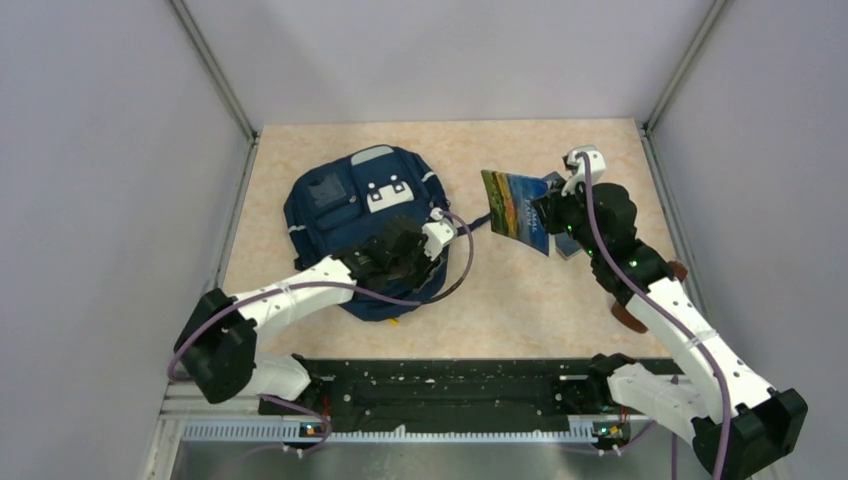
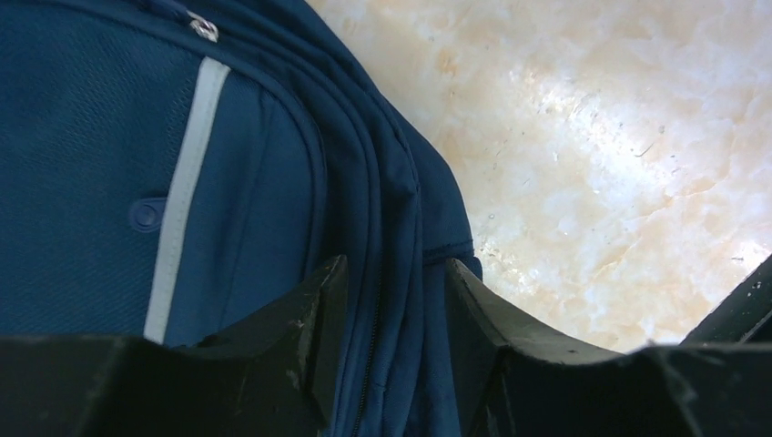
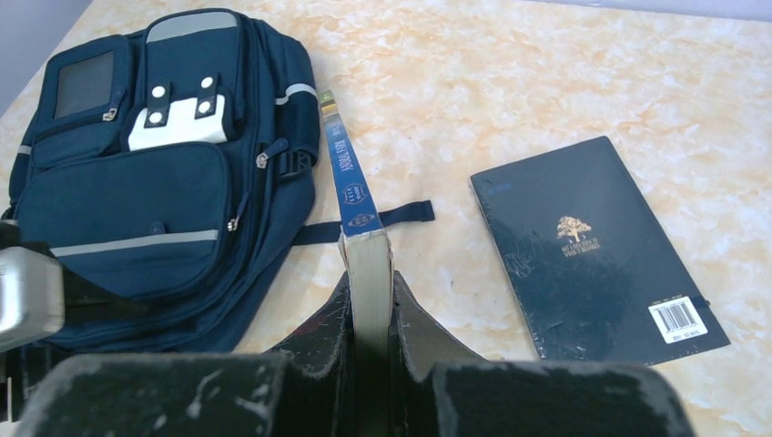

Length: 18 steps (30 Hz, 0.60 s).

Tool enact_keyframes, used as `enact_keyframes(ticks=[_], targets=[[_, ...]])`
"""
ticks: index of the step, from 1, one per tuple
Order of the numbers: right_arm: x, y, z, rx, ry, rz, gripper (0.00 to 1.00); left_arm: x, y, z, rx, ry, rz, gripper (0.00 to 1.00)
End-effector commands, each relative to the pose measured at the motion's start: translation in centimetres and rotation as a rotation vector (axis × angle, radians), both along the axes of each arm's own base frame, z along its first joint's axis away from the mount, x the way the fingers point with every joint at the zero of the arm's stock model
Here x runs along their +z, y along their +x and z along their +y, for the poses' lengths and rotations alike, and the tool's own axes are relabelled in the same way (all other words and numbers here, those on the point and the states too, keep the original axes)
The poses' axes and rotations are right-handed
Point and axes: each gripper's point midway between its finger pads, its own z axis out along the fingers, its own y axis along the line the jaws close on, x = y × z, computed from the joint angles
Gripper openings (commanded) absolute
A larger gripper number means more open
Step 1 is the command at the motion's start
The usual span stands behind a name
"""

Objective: Pack the student bag
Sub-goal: Pick up the book from the center of the board, then place the book in the student bag.

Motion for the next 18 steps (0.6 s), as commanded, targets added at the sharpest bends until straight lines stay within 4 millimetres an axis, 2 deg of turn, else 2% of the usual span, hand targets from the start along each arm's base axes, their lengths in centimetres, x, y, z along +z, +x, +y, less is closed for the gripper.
enact_keyframes(ticks=[1,5,12,18], targets=[[3.9,0.2,0.6,0.010,0.088,-0.123,0.00,0.4,0.8,-0.6,0.046,0.006,0.026,0.47],[3.9,0.1,0.7,0.022,0.093,-0.126,0.00,-0.5,1.9,-0.1,0.102,0.052,0.019,0.44],[3.4,0.0,1.0,0.036,0.103,-0.124,0.00,-0.6,3.5,0.6,0.205,0.049,0.012,0.39],[3.0,0.0,1.0,0.037,0.107,-0.128,0.00,-1.6,3.5,0.8,0.216,0.078,0.034,0.35]])
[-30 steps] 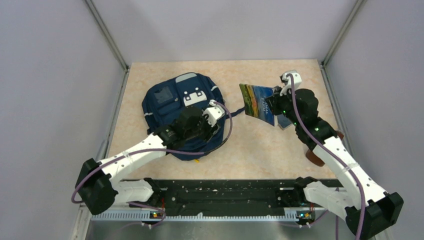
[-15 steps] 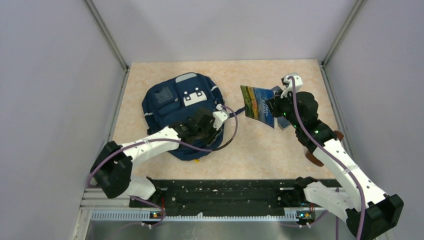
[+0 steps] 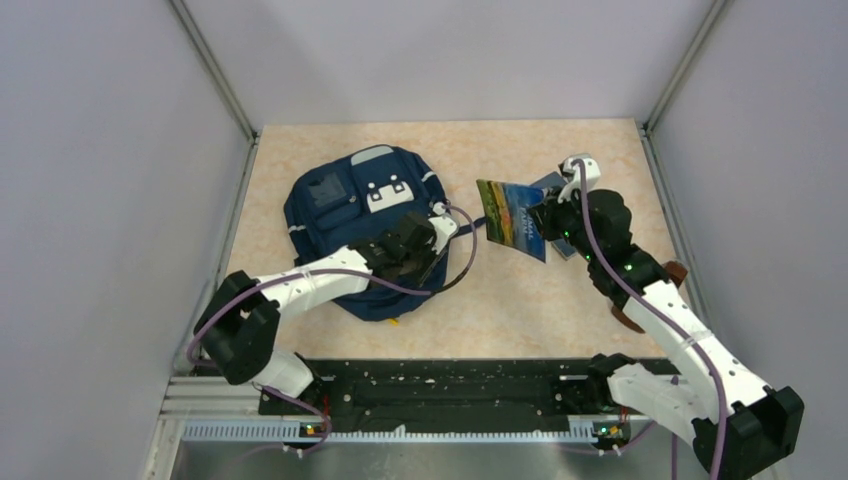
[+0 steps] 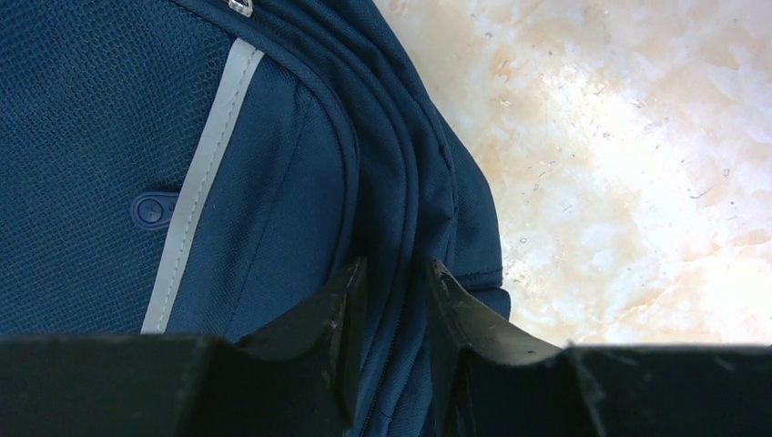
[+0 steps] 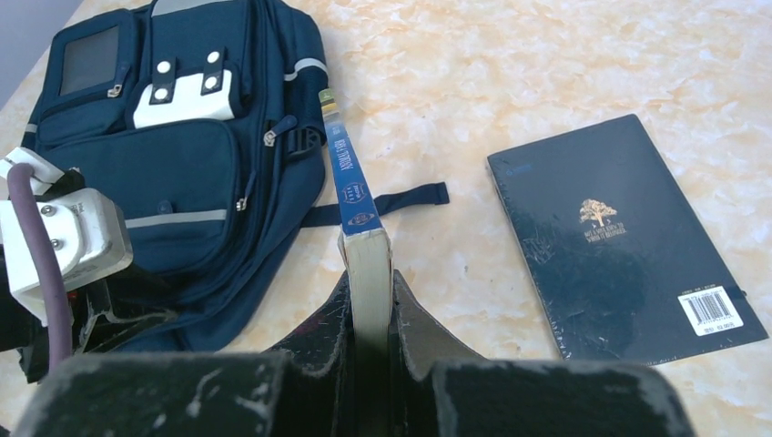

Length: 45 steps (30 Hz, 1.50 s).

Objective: Pack the student bag
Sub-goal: Place the book in the student bag.

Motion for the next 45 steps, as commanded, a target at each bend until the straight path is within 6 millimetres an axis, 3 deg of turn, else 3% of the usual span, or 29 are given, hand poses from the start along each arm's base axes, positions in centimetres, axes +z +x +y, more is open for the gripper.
enact_keyframes(ticks=[1,7,23,25,28,31,34,37,45], targets=[[4.8,0.3,0.5,0.009,0.092,-0.160,0.00,0.8,2.0,0.3,0.073,0.011,-0.045,0.34],[4.8,-0.2,1.3,0.057,0.120,-0.169,0.00,0.7,3.1,1.5,0.180,0.050,-0.082,0.30],[3.7,-0.5,1.9,0.091,0.138,-0.145,0.00,-1.4,2.6,1.1,0.172,0.152,-0.069,0.44],[3.6,-0.6,1.9,0.092,0.139,-0.146,0.00,-1.7,2.6,1.3,0.168,0.175,-0.067,0.34],[4.2,-0.6,1.9,0.092,0.152,-0.170,0.00,-1.5,3.0,1.8,0.189,0.212,-0.093,0.00],[4.3,-0.7,1.8,0.084,0.152,-0.165,0.00,1.6,4.1,2.5,0.236,0.204,-0.190,0.00],[3.9,-0.9,1.4,0.061,0.151,-0.122,0.00,7.0,5.2,3.2,0.293,0.124,-0.329,0.00],[3.7,-1.4,1.4,0.046,0.180,-0.072,0.00,11.0,5.9,3.9,0.317,0.088,-0.443,0.00],[2.3,-4.4,4.0,0.117,0.417,0.159,0.00,18.0,6.8,5.4,0.355,0.087,-0.604,0.00]])
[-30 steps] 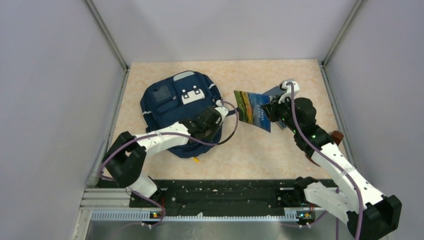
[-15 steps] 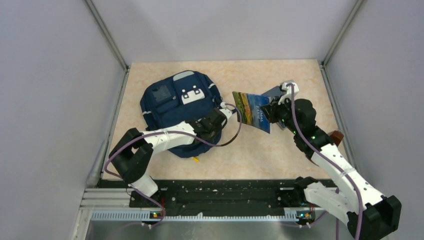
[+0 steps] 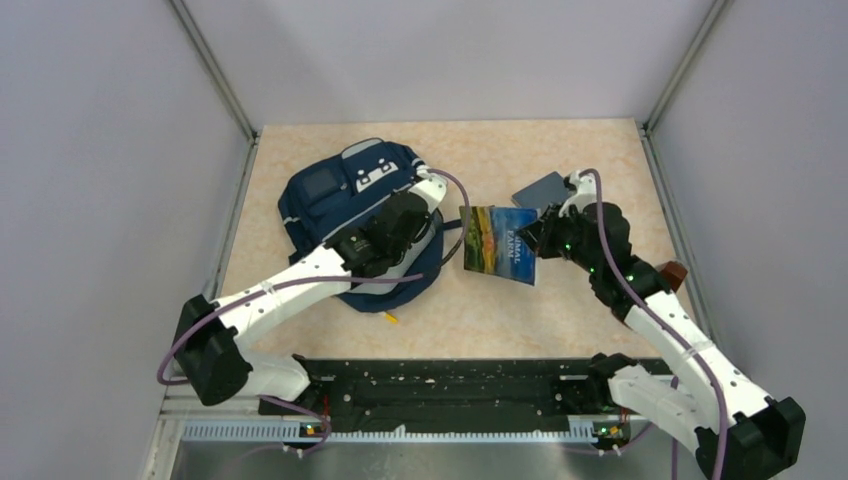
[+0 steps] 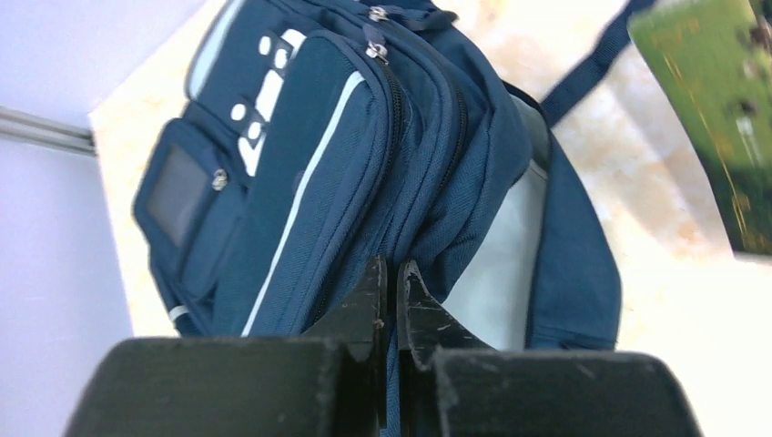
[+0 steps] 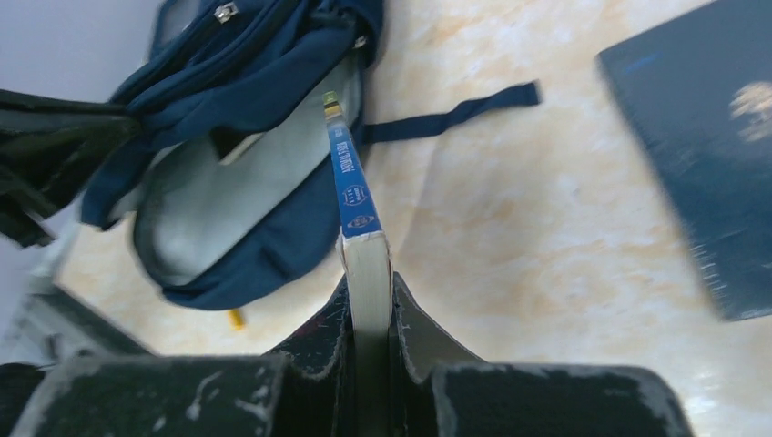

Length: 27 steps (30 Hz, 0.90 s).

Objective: Pack the student bag
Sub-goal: Place the book in the student bag.

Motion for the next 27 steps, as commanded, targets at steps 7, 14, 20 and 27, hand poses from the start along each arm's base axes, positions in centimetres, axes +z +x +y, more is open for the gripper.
enact_keyframes(ticks=[7,14,20,27], targets=[[2.5,-3.2,6.1,0.109,0.598,0.243,0.00,8.5,2.3,2.1,0.100,-0.009,-0.267,0.00],[1.9,-2.4,8.4,0.097,0.737,0.322,0.00,8.5,2.0,1.6,0.072,-0.052,-0.261,0.00],[1.7,-0.5,10.7,0.065,0.818,0.328,0.00,8.5,1.5,1.0,0.039,-0.105,-0.250,0.00],[3.3,2.6,13.7,0.133,0.894,0.286,0.00,7.9,-1.5,-1.8,-0.178,-0.242,-0.163,0.00]])
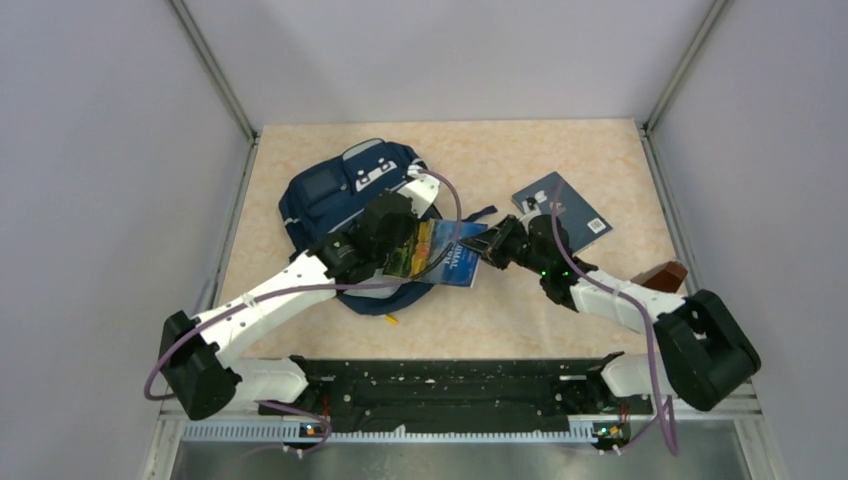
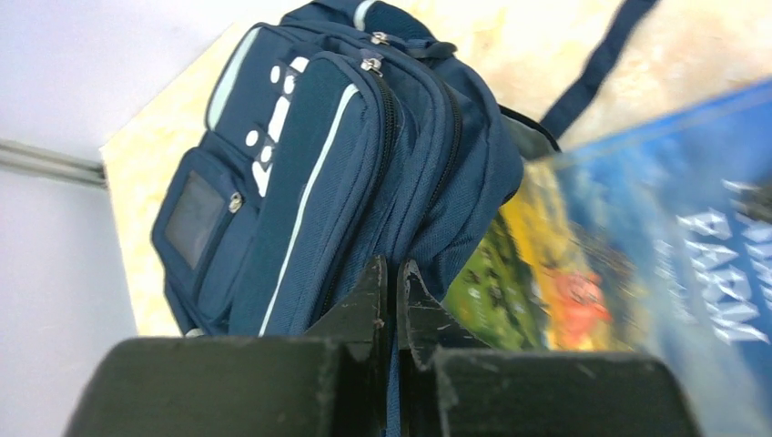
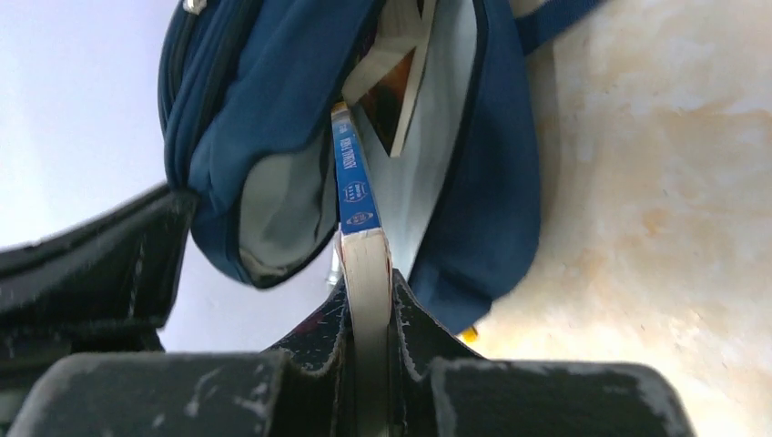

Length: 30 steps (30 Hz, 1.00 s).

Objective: Pack the student bag
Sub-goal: Place the book in the student bag.

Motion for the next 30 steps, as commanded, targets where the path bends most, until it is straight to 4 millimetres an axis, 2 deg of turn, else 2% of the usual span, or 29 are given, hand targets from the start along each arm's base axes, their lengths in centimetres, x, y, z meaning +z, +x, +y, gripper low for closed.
enact_keyframes(ticks=[1,4,9,11,13,17,24,30], targets=[[10.1,2.7,2.7,0.012,0.245,-0.263,0.00,4.5,-2.4,-3.1,-0.189,-0.238,-0.046,0.04],[11.5,3.5,3.0,0.003,0.257,-0.317,0.00,3.5,-4.1,-2.7,-0.230,-0.250,0.007,0.39],[12.7,4.0,3.2,-0.005,0.281,-0.354,0.00,0.1,-6.5,-0.7,-0.223,-0.211,0.118,0.74],[12.9,4.1,3.3,-0.004,0.292,-0.352,0.00,-1.5,-7.8,-0.6,-0.252,-0.205,0.178,0.83],[13.0,4.2,3.4,-0.004,0.298,-0.356,0.00,-2.5,-8.9,-0.8,-0.281,-0.221,0.219,0.85],[13.6,4.3,3.4,-0.004,0.303,-0.368,0.00,-4.5,-9.3,-0.6,-0.265,-0.253,0.234,0.88],[14.2,4.2,3.5,0.004,0.309,-0.383,0.00,-6.7,-7.4,1.9,-0.114,-0.133,0.212,0.93],[13.9,4.0,3.2,-0.002,0.309,-0.381,0.00,-7.1,-6.2,4.2,0.018,-0.011,0.205,0.94]])
